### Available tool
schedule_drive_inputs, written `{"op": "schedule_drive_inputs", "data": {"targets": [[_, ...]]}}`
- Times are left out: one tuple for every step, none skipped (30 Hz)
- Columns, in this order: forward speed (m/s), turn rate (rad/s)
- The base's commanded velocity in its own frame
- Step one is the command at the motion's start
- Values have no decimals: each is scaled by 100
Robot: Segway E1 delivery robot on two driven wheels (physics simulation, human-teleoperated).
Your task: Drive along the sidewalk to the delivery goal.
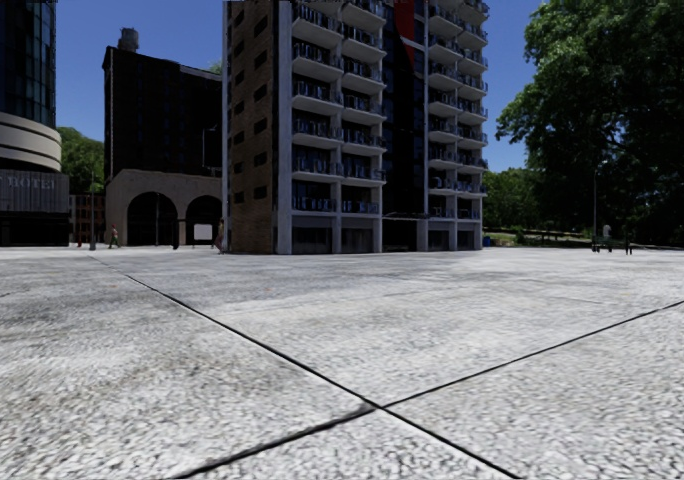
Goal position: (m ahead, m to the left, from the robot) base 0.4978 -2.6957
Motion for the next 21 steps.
{"op": "schedule_drive_inputs", "data": {"targets": [[198,-120],[198,-120],[198,-120],[198,-120],[198,-120],[198,-120],[198,-120],[198,-120],[198,-120],[198,-120],[198,-120],[198,-120],[198,-120],[198,-120],[198,-120],[198,-120],[198,-120],[198,-120],[198,-120],[198,-119],[197,-104]]}}
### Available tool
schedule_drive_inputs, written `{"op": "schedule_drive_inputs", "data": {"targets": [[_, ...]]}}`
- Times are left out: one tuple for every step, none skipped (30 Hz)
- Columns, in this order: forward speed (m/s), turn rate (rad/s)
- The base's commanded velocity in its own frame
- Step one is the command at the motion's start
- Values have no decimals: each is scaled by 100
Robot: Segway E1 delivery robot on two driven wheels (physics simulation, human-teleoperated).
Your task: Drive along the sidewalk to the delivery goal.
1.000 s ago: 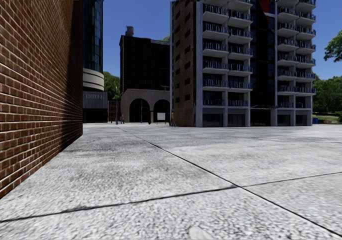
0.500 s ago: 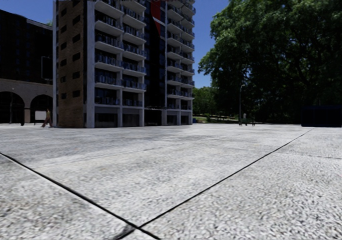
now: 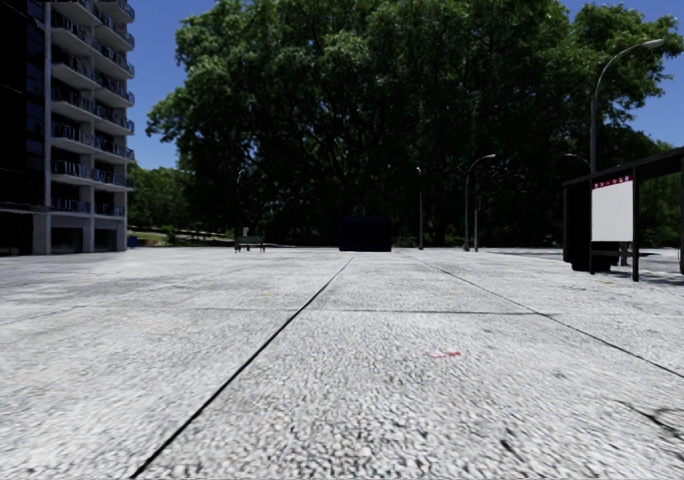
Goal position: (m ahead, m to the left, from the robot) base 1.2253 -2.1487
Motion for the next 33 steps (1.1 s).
{"op": "schedule_drive_inputs", "data": {"targets": [[197,-90],[196,-9],[196,-9],[186,-1],[160,0],[127,0],[95,0],[62,0],[25,0],[25,0],[0,0],[0,0],[0,0],[0,0],[0,0],[0,0],[0,0],[0,0],[0,0],[0,0],[0,0],[0,0],[0,0],[0,0],[0,0],[0,0],[0,0],[0,0],[0,0],[0,0],[0,0],[0,0],[0,0]]}}
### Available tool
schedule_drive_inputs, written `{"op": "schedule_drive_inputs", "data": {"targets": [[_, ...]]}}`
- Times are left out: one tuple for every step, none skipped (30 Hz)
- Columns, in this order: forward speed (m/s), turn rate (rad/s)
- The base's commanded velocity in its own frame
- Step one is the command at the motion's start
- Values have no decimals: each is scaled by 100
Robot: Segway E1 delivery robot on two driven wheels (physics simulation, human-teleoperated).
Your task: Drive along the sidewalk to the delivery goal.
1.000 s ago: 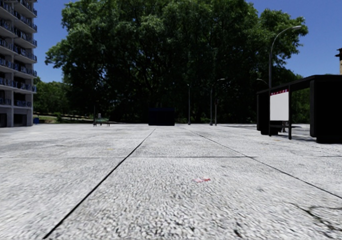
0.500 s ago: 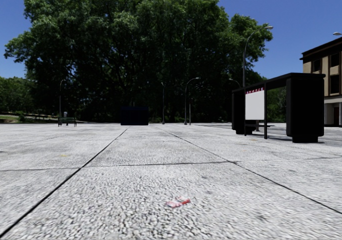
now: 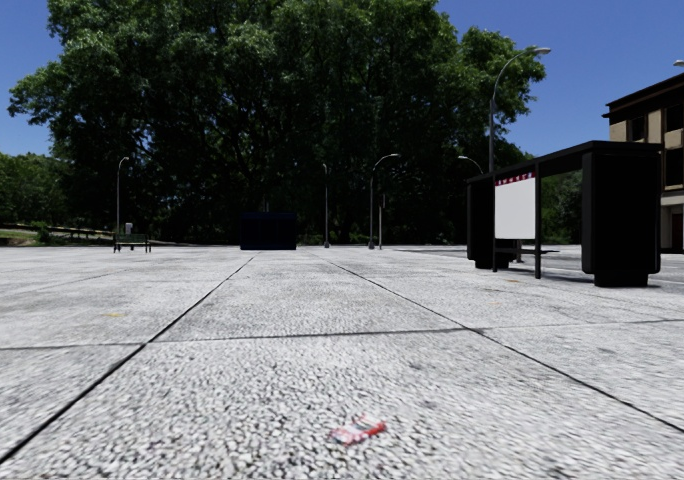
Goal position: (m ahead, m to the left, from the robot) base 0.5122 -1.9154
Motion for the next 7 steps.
{"op": "schedule_drive_inputs", "data": {"targets": [[0,0],[0,0],[0,0],[0,0],[0,0],[0,0],[0,0]]}}
